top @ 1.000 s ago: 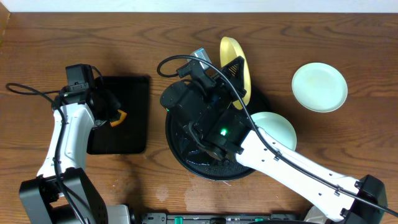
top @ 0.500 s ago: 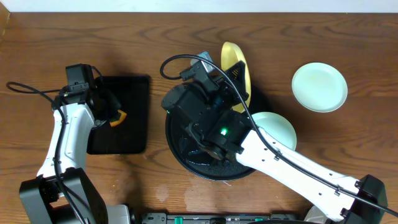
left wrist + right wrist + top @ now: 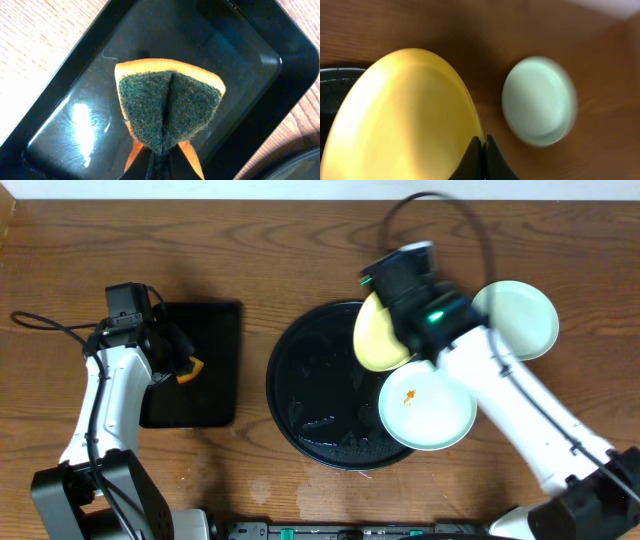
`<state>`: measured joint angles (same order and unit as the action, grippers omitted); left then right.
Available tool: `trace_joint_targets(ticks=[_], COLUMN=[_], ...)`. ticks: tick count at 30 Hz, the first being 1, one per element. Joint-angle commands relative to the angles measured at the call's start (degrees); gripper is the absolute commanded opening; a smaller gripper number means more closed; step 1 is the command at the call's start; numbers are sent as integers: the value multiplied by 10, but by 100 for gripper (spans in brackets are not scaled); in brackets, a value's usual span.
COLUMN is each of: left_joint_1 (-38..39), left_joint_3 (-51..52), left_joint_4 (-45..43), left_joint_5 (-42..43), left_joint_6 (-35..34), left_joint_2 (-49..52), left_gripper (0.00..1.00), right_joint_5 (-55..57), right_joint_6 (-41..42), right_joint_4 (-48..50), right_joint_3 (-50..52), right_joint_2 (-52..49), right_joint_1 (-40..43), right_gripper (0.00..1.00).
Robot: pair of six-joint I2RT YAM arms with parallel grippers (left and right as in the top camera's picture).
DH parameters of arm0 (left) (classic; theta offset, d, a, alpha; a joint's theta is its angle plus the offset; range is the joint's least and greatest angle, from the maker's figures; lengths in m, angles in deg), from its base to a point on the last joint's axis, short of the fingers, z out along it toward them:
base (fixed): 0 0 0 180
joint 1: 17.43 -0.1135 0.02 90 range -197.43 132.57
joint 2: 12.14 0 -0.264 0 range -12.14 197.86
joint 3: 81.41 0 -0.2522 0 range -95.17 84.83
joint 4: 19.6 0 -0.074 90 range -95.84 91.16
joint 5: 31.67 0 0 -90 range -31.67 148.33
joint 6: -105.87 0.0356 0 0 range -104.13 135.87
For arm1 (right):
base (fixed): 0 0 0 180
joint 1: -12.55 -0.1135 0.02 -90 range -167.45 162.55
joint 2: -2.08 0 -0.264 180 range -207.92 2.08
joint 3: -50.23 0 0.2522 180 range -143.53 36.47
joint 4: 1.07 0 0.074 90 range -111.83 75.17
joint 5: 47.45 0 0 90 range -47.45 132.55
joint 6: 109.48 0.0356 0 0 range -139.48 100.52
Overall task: Clean dirty plates on tray and stack at the side
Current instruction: 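Lift the yellow plate with the right gripper and carry it right, then lower the yellow plate onto the green plate and release it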
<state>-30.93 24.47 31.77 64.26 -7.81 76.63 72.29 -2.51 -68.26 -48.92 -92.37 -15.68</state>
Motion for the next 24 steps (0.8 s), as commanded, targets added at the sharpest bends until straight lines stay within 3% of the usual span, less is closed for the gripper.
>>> trace_joint_targets(ticks=[1,6,13,18,24], left_joint_1=[-3,-3,-3,-3,-3], left_joint_3=[3,3,3,3,3], left_joint_4=[1,1,1,1,1], left_joint_5=[3,3,3,3,3], left_joint_6=[10,10,10,10,10], left_joint_2=[-2,-2,-2,-1,-1], left_gripper=[8,8,8,8,8], right_joint_5=[-219,-391,-396,-397,-398], right_joint_6=[21,-26,-27,-26,-22], right_joint_4=[-11,-17,0,39,59], right_joint_3=[-7,-2,38,77,96], right_joint_2=[9,8,8,8,8], right_joint_1=[107,278,451,510,508], right_gripper=[1,1,1,1,19])
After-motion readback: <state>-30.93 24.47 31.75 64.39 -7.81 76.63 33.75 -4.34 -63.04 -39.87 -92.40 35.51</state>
